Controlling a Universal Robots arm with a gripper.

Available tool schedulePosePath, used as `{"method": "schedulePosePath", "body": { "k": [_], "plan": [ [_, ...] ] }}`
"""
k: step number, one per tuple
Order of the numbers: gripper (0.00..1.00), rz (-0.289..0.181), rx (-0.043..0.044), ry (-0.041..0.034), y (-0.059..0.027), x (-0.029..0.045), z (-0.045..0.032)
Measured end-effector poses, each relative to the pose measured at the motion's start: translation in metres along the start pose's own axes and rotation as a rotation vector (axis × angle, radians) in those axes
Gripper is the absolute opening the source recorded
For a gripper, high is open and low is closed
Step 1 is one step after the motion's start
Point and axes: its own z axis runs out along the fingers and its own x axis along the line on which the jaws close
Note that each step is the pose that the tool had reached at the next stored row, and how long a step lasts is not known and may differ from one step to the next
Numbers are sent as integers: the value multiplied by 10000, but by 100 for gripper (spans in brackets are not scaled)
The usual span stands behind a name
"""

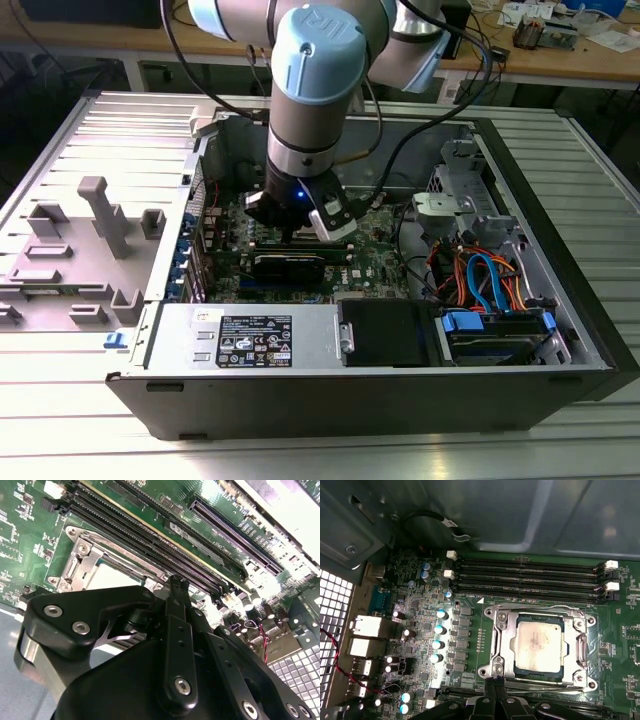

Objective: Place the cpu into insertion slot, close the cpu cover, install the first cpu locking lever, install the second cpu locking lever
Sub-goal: 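Install the second cpu locking lever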

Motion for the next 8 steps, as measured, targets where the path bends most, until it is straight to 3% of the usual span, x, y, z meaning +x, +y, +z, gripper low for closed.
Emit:
{"method": "schedulePosePath", "body": {
  "k": [8],
  "plan": [
    [11,-7,-2,-26,-2,27,23]
  ]
}}
